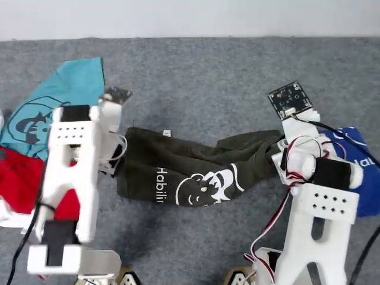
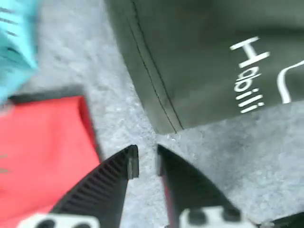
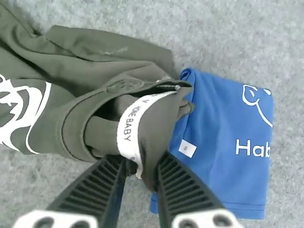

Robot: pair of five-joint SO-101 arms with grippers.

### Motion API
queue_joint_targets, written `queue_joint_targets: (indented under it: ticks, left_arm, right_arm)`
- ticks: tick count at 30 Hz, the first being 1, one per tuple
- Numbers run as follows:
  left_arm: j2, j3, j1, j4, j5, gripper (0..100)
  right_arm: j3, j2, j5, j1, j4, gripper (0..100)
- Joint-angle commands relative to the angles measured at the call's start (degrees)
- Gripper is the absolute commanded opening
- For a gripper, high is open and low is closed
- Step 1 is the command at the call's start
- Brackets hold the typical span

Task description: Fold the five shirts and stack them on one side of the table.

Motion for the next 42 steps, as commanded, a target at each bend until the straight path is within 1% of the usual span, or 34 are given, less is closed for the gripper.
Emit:
queue_joint_targets:
  ticks: [1, 6, 11, 15, 17, 22, 24, 27, 28, 33, 36, 39, 42]
  left_arm:
    - [6.33, 0.75, 0.26, -2.90, 0.09, 12]
    - [15.30, -2.15, 0.18, -3.96, 0.26, 12]
    - [19.78, -5.93, -0.18, -4.40, 0.26, 13]
    - [23.38, -6.90, 0.53, -7.12, 0.35, 13]
    - [25.23, -6.99, 2.02, -8.35, 0.35, 13]
    - [28.84, -6.81, 7.47, -8.09, 0.35, 12]
    - [29.45, -6.99, 8.00, -8.00, 0.35, 10]
    - [29.71, -6.64, 8.00, -8.00, 0.35, 2]
    - [29.80, -6.46, 8.00, -8.00, 0.35, 1]
    - [29.10, -5.58, 8.00, -7.91, 0.44, 1]
    - [26.90, -8.75, 6.51, -5.45, 2.90, 1]
    - [22.15, -14.46, 4.31, 0.00, 6.42, 1]
    - [16.26, -18.77, 3.16, 5.10, 6.59, 1]
  right_arm:
    - [-0.26, -1.45, -0.18, -0.66, -1.19, 1.0]
    - [1.05, -1.45, -0.18, -0.66, -1.10, 1.0]
    - [3.52, -1.45, -0.18, -0.66, -1.63, 1.0]
    - [3.78, -1.45, -0.18, -0.66, -1.63, 1.0]
    - [3.78, -1.45, -0.18, -0.66, -1.63, 1.0]
    - [3.78, -1.45, -0.18, -0.66, -1.63, 1.0]
    - [3.78, -1.45, -0.18, -0.66, -1.63, 1.0]
    - [3.78, -1.45, -0.35, -0.66, -1.63, 1.0]
    - [3.78, -1.45, -0.44, -0.66, -1.63, 1.0]
    - [4.75, -1.36, -0.44, -0.66, -1.63, 1.0]
    - [6.86, -1.36, -0.44, -0.40, -3.12, 1.0]
    - [8.26, -1.36, -0.62, -0.31, -4.70, 1.0]
    - [8.44, -1.45, -0.88, -0.31, -6.02, 1.0]
